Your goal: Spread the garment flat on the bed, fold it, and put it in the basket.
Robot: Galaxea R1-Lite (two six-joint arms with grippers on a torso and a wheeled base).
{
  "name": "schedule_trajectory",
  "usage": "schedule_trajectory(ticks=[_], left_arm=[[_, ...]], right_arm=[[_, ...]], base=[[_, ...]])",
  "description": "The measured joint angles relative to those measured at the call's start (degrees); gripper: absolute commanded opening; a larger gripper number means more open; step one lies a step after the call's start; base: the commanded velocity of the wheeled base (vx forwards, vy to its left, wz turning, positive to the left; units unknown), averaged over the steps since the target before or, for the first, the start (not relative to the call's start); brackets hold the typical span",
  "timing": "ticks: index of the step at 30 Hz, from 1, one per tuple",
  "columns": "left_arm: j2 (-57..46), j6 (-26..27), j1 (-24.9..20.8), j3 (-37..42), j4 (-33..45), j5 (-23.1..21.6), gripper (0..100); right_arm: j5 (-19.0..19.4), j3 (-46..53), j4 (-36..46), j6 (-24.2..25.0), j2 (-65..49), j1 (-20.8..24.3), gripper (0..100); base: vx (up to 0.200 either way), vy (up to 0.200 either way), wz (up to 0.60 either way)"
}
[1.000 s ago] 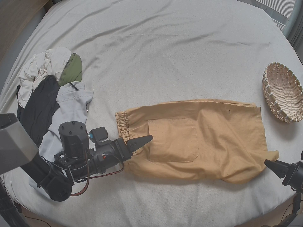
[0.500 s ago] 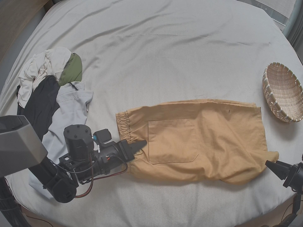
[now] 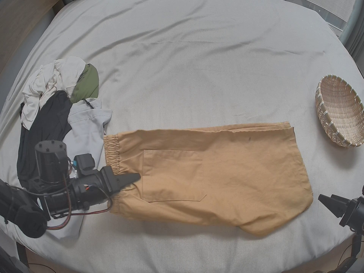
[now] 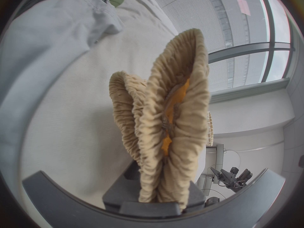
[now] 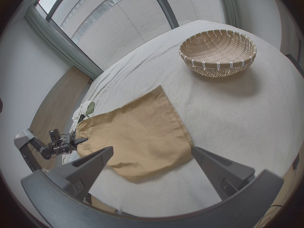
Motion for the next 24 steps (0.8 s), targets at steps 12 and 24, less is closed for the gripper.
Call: schedule_trajectory(ticks=[12, 24], left_arm=[[-12.9, 7.1, 11.9, -5.6, 20.1, -5.9, 0], [-15.0, 7.8, 10.6, -8.2, 23.5, -6.4, 0]], right_arm=[[0.0, -0.3, 0.0, 0.0, 0.5, -0.2, 100], [0.0, -0.5, -0.1, 0.1, 0.8, -0.3, 100]], base=[[0.0, 0.0, 0.0], [0.0, 0.0, 0.0]])
